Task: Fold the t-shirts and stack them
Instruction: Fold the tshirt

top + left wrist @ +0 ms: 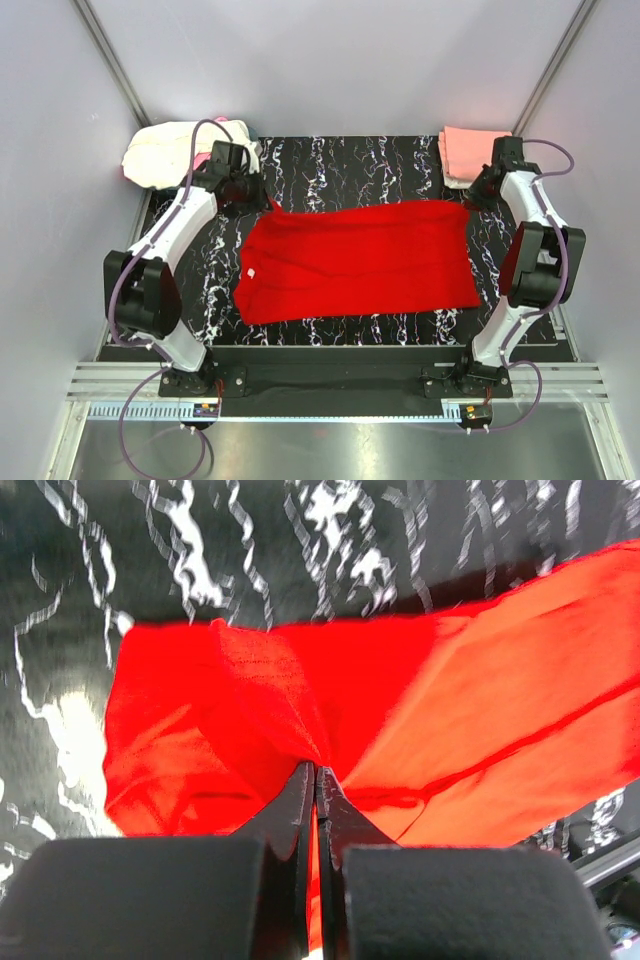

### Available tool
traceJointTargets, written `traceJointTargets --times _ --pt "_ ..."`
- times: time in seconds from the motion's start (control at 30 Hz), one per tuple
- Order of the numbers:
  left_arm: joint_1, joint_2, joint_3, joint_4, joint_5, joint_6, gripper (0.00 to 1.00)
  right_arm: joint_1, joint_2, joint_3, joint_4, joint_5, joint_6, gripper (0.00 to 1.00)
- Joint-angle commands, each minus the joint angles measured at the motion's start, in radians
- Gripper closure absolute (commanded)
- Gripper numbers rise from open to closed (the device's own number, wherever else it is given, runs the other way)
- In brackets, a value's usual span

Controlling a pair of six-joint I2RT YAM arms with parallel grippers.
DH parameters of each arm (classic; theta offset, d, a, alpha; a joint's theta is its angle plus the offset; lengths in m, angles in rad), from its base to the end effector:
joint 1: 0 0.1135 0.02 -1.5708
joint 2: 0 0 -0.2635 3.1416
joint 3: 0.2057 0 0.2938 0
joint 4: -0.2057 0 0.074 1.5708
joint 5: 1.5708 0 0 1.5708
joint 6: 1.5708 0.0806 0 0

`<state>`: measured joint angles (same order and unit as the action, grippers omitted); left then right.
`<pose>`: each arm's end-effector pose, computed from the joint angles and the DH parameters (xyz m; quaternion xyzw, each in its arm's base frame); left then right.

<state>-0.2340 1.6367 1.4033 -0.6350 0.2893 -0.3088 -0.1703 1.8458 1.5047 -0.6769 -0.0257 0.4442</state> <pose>0.4117 -0.1218 0.2528 0.0148 0.9304 -0.2217 0.2917 0.4575 -0.0766 0.1959 0.2876 0.9180 0.0495 0.2686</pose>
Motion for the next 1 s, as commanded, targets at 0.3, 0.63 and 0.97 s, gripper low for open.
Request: traceJointTargets --times 0.3,0.63,0.97 --pt "-0.002 -0.15 -0.165 0.024 -0.061 0.046 1.0 -0.069 -0.135 -0.172 0.033 0.063 0.001 1.0" --pt "-0.002 -0.227 -0.254 -0.017 -0.121 0.057 1.0 -0.071 -0.145 -0.242 0.046 0.063 0.007 1.0" --pt "-0.002 -0.302 -0.362 -0.061 -0.128 0.048 0.99 -0.072 -0.181 -0.325 0.046 0.115 0.019 1.0"
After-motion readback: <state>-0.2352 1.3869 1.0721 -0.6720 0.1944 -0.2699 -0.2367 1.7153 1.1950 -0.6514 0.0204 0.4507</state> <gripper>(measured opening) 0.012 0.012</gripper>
